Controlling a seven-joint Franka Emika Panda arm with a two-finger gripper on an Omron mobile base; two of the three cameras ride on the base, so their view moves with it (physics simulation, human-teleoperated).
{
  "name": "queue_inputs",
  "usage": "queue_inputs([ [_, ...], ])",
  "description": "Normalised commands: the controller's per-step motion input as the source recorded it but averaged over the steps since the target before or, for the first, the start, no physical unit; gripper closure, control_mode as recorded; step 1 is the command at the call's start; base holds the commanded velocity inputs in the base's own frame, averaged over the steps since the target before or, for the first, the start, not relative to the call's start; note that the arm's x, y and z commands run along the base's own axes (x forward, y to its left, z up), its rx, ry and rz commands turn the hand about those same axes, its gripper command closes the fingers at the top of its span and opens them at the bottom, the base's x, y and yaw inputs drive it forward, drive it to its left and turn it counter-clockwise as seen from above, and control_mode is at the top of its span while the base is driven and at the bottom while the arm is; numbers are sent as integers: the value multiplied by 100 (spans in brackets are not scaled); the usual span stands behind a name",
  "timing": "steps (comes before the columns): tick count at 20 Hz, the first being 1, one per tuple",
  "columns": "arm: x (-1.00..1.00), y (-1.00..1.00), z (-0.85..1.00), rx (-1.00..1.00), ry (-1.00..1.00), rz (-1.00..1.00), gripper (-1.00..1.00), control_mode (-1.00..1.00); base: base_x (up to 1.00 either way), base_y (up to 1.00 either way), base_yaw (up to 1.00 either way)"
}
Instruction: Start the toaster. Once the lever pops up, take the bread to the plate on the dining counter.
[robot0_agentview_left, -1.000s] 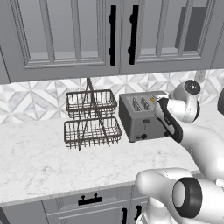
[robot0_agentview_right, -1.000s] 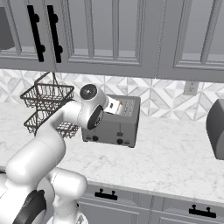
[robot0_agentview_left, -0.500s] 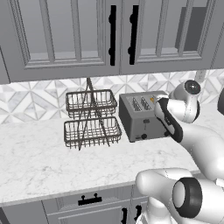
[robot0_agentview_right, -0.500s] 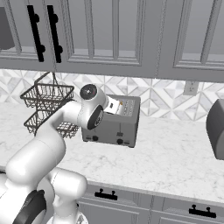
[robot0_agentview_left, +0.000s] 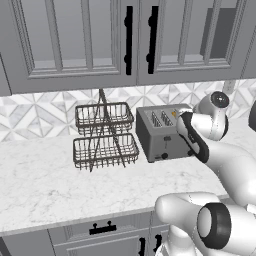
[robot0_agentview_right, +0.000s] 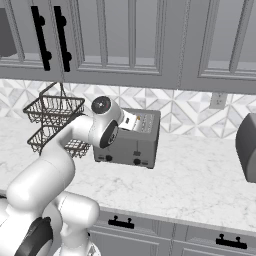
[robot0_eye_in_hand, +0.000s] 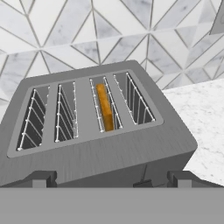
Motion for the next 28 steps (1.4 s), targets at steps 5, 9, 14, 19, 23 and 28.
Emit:
queue_inputs([
  [5, 0, 0, 0, 0, 0, 0, -100, -100, 0, 0, 0],
  [9, 0, 0, 0, 0, 0, 0, -100, -100, 0, 0, 0],
  [14, 0, 0, 0, 0, 0, 0, -100, -100, 0, 0, 0],
  [19, 0, 0, 0, 0, 0, 0, -100, -100, 0, 0, 0],
  [23, 0, 0, 0, 0, 0, 0, -100, -100, 0, 0, 0],
  [28, 0, 0, 0, 0, 0, 0, -100, -100, 0, 0, 0],
])
